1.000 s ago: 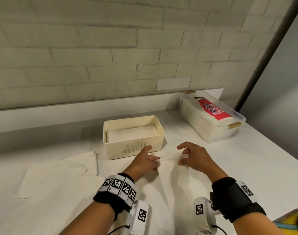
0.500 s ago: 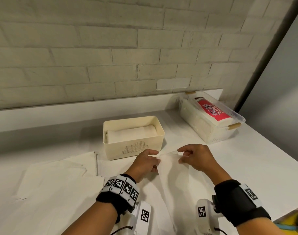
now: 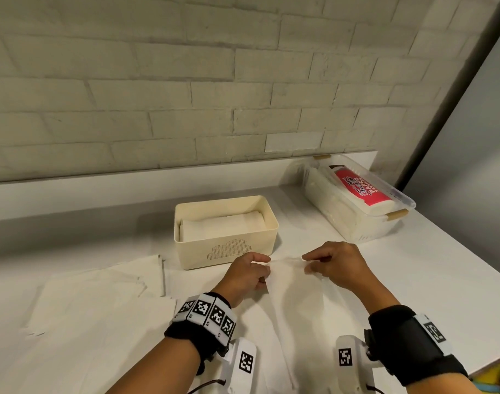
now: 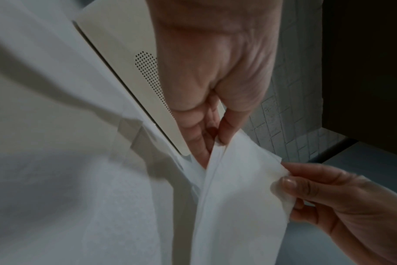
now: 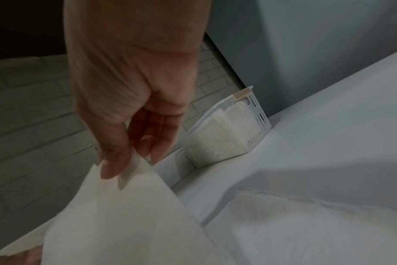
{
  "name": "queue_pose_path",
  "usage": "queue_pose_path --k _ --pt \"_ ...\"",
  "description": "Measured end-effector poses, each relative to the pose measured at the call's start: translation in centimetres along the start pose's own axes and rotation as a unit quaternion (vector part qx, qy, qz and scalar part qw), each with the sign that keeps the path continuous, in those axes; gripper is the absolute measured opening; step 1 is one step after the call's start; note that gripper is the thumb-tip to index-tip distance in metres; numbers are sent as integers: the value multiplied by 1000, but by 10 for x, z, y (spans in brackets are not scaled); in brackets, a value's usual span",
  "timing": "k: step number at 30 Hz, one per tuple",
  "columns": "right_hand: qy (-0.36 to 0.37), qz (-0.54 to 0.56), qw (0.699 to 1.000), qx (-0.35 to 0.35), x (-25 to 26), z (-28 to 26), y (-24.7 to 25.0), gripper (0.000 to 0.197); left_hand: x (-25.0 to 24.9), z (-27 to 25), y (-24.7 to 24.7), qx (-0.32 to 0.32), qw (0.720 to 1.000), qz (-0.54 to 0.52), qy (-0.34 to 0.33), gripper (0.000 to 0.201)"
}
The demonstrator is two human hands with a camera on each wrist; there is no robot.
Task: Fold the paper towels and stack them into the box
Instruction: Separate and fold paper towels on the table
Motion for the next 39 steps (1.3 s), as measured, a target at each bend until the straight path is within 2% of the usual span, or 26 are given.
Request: queue_pose_path --k 5,11,16,20,23,26,28,33,39 --pt "15 35 999 -16 -1 0 1 17 -2 1 -3 -11 1000 -1 0 21" --pt "29 92 995 28 4 -2 5 25 -5 1 -3 -15 1000 0 -1 24" --pt "20 101 994 33 5 -2 3 26 -7 -2 -4 -4 1000 -13 -5 24" --pt "36 58 998 16 5 1 -4 25 -7 -4 -5 30 999 -18 -10 21" --pt "30 3 999 11 6 3 -12 13 -9 -8 -5 44 998 -30 -18 18" --pt "54 -64 996 17 10 1 -18 23 -9 -8 -4 44 998 -39 -27 18" --pt "71 -65 995 30 16 0 -23 31 -10 -7 -4 42 998 -38 -30 17" --pt "73 -38 995 60 22 -2 -33 33 -8 -6 -5 39 998 -42 -29 23" --pt "116 -44 991 39 25 -2 -29 14 -6 -5 -3 27 999 -33 -30 29"
Point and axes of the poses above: each hand's wrist, its own z-axis towards the middle knuckle, its own y-axis out of the back of the hand, x = y × z, the point moved 3 cm from there along z, towards the middle knuckle, and after that the axes turned 15 degrees about -x, right-handed, at the moved point
